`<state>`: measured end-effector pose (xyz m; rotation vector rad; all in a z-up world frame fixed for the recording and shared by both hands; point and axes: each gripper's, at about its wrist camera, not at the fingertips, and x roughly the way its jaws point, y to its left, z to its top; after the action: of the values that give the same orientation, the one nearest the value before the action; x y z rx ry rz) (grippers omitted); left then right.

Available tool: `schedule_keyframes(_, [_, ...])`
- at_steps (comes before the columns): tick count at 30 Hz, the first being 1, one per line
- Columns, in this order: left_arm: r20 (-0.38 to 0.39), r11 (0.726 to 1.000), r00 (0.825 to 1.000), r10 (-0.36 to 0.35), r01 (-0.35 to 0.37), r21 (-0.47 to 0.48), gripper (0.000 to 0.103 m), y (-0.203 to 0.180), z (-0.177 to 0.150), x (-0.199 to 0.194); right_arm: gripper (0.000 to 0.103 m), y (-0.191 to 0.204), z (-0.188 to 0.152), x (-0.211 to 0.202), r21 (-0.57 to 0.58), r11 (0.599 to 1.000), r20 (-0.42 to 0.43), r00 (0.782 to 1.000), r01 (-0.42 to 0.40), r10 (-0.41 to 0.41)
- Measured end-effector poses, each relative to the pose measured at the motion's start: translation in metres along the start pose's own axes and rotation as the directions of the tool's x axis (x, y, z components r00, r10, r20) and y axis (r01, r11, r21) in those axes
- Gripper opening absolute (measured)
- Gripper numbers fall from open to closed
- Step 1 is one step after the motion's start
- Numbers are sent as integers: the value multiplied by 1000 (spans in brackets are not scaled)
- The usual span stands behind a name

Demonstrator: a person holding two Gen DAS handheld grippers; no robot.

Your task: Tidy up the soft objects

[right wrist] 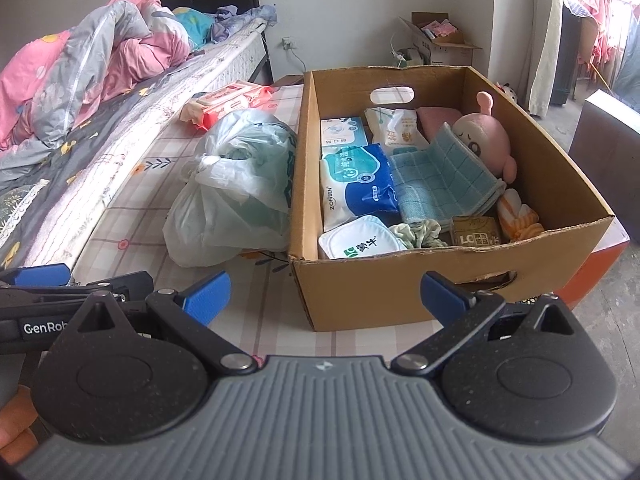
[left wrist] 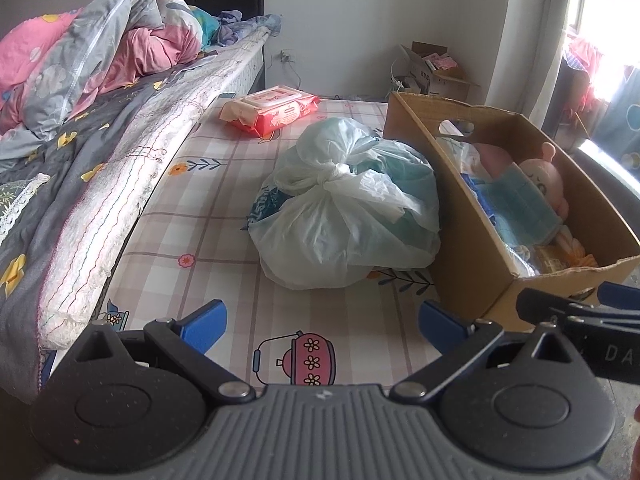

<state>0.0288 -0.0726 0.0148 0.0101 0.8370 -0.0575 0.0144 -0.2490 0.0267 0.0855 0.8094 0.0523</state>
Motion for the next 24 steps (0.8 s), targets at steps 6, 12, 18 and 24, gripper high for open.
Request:
schedule_keyframes(6, [3, 1000, 1000, -2, 2, 8, 102, -4, 3, 3, 102, -3, 1, 2, -31, 999, -2, 1000, 31, -31])
schedule_keyframes(12, [-8, 1000, 1000, -2, 2, 24, 102, -11, 4, 7, 102, -7, 2, 4, -33, 999, -4, 999, 43, -43])
schedule_keyframes(18, [-6, 1000, 1000, 2, -1, 26, 102, -12, 5, 8, 102, -9, 1, 5, -33, 998, -10, 999, 48, -48])
schedule_keyframes(24, [-5, 1000, 1000, 3, -3, 27, 102, -13, 5, 8, 102, -9, 1, 5, -31, 998, -11, 999, 48, -49])
